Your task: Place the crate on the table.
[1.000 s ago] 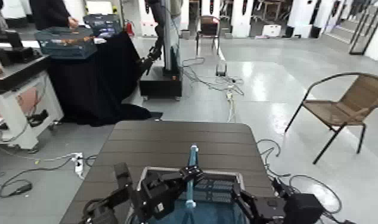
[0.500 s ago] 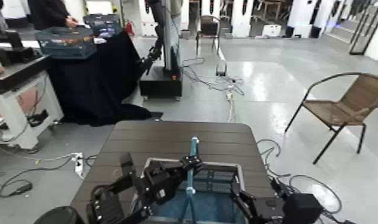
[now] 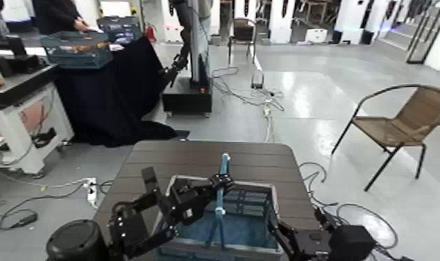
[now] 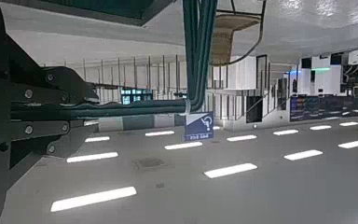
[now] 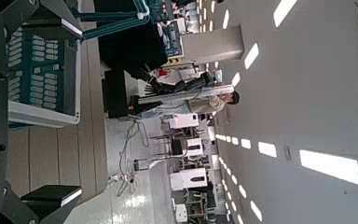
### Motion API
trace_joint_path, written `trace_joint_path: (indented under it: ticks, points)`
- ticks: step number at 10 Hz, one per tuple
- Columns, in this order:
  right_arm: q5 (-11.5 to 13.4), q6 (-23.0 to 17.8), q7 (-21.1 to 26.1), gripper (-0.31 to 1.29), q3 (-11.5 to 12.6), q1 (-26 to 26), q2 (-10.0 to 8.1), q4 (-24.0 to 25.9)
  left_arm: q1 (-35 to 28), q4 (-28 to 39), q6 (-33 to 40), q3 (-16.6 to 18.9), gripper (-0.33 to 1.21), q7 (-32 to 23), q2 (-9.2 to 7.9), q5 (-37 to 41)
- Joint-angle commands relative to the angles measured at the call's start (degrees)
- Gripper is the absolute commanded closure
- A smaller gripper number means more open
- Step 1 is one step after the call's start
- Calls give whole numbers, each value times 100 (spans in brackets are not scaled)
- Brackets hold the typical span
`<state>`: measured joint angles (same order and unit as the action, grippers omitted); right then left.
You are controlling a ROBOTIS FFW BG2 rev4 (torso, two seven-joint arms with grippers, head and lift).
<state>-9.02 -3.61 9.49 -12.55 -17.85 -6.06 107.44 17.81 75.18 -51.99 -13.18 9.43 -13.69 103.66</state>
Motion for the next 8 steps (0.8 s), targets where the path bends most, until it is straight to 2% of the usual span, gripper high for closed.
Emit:
trace_joint_path:
  ticks: [1, 5, 8]
  points:
    - [-39, -35, 0, 13, -20, 19, -18, -21, 293, -425, 84, -88, 120, 164, -19, -180]
    - [-92, -52, -9, 13, -55, 63, -44, -48, 680, -1084, 93, -211, 120, 595, -19, -610]
    - [-109, -52, -9, 13, -64, 80, -62, -56, 829, -1348, 102, -220, 120, 700, -19, -733]
